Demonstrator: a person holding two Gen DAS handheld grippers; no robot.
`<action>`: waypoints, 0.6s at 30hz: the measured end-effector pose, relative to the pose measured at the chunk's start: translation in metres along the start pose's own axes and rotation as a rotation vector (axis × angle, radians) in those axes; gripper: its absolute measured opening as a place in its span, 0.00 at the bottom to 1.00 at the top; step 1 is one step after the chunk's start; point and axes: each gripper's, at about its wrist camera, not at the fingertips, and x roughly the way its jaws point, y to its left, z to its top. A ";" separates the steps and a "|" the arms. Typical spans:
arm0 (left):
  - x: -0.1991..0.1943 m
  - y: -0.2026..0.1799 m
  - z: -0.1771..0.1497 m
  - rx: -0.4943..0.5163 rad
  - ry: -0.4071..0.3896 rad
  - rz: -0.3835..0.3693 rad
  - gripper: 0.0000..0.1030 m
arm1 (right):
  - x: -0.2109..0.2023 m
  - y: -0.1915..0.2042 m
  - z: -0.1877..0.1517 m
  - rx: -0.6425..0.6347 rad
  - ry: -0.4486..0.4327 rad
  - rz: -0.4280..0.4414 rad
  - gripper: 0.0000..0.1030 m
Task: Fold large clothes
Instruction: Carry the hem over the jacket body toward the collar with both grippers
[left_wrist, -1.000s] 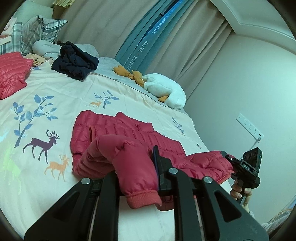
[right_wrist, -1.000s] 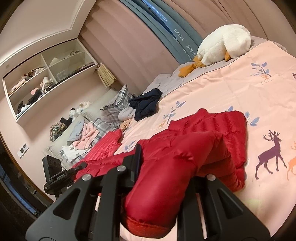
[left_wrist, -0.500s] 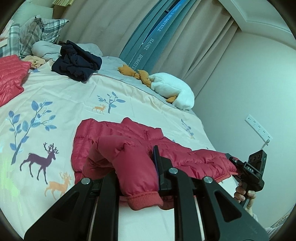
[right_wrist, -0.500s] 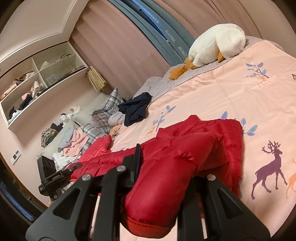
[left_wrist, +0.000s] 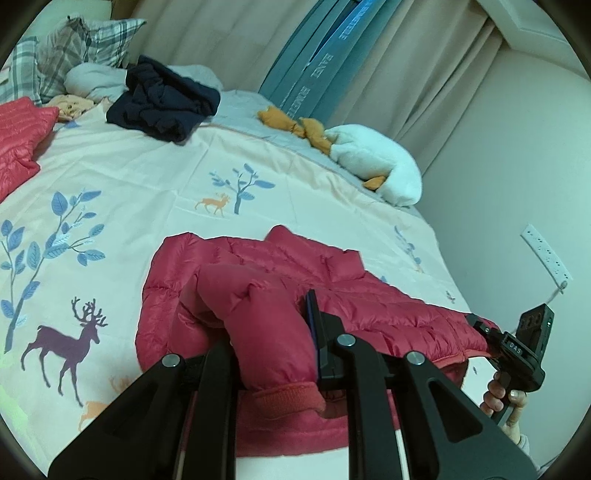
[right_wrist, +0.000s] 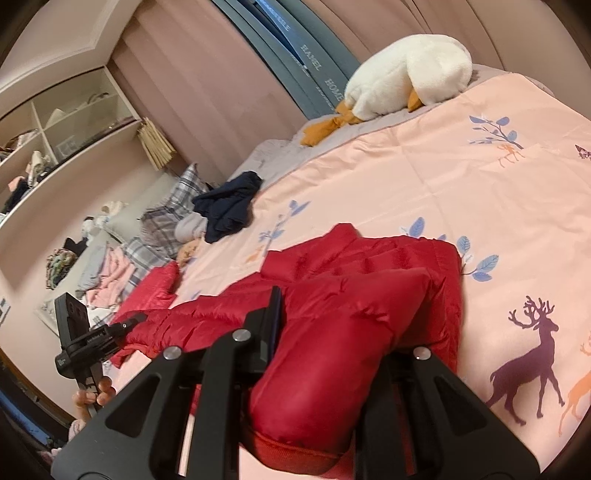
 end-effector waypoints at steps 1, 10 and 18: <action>0.006 0.001 0.002 -0.001 0.006 0.011 0.14 | 0.006 -0.003 0.002 0.001 0.005 -0.010 0.16; 0.055 -0.001 0.033 0.009 0.043 0.081 0.16 | 0.043 -0.017 0.026 0.002 0.011 -0.071 0.16; 0.102 0.004 0.055 -0.015 0.083 0.151 0.16 | 0.080 -0.023 0.048 -0.008 0.018 -0.153 0.16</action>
